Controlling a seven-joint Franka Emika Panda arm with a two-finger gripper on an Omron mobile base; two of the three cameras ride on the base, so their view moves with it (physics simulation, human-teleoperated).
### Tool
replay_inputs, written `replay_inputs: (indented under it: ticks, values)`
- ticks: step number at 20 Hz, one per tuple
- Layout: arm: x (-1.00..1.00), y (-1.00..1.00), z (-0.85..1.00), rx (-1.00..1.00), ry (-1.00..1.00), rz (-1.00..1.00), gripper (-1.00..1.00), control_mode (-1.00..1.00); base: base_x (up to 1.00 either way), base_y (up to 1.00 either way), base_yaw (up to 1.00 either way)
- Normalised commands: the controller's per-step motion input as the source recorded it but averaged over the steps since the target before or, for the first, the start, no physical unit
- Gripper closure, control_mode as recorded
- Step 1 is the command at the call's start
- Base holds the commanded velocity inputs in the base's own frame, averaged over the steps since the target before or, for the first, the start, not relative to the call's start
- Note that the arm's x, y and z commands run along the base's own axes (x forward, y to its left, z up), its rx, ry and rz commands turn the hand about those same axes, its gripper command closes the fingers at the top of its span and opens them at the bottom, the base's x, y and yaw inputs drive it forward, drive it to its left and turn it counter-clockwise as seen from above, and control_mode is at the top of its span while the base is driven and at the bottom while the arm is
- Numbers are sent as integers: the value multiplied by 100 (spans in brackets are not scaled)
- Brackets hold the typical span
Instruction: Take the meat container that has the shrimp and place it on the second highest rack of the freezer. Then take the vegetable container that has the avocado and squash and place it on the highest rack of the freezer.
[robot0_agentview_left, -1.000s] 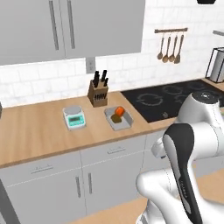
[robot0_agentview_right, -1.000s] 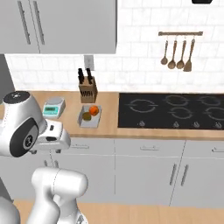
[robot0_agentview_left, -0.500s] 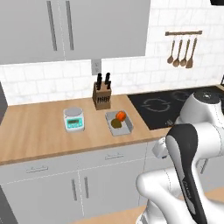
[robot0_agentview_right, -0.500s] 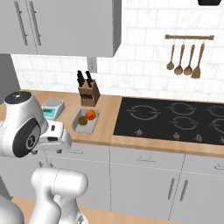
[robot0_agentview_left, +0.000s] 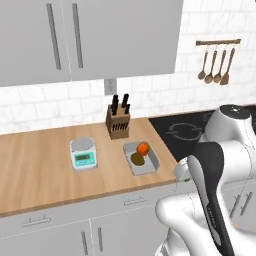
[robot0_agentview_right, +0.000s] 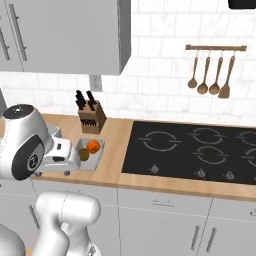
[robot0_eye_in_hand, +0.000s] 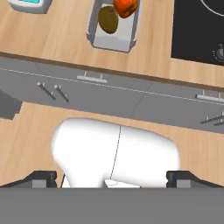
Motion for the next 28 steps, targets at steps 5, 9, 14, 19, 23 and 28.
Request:
replay_inputs:
  ticks: [5, 9, 14, 19, 23, 28]
  values:
    - [0, 0, 0, 0, 0, 0, -100, 100, 36, -28, -15]
    - [0, 0, 0, 0, 0, 0, -100, 100, 0, 0, 0]
    - [0, 0, 0, 0, 0, 0, -100, 100, 0, 0, 0]
    - [58, 1, -20, 2, 7, 0, -100, -100, 0, 0, 0]
    - [98, 25, -6, -2, 21, 0, -100, -100, 0, 0, 0]
    - [62, 7, -29, 5, 7, -2, -100, -100, 0, 0, 0]
